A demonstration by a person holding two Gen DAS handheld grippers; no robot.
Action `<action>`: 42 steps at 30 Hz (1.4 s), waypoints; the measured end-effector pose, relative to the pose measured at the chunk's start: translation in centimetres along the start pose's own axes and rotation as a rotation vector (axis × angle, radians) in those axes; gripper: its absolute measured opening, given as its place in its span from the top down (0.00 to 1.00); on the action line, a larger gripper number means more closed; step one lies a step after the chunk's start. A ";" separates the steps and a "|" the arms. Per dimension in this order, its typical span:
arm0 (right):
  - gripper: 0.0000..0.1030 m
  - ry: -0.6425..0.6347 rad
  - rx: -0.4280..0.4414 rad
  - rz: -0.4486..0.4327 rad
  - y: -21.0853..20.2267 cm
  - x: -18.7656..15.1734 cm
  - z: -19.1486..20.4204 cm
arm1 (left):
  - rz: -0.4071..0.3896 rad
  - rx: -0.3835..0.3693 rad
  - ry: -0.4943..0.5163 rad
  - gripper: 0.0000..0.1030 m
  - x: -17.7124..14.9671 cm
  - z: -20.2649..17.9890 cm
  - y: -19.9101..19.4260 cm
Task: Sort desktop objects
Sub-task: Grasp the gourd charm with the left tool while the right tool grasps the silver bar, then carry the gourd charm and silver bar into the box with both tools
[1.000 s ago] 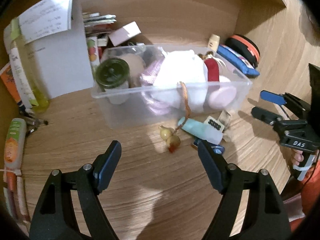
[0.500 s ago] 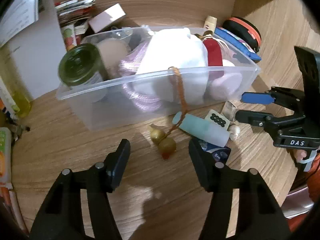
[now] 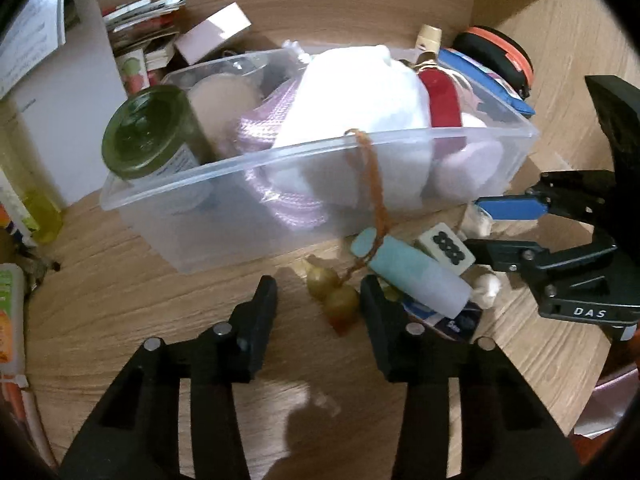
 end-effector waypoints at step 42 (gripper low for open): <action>0.65 0.129 0.017 -0.328 -9.8 3.3 -1.0 | -0.231 -0.076 -0.133 0.75 4.7 0.5 -7.6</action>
Point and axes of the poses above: each gripper's, at about its wrist camera, not at the fingertips, and y roughly the way its jaws point, z to its left, x to its top, the point moved 9 cm from there along y, roughly the way its jaws point, and after that the axes turned 10 degrees about -y, right-handed, at the moved point
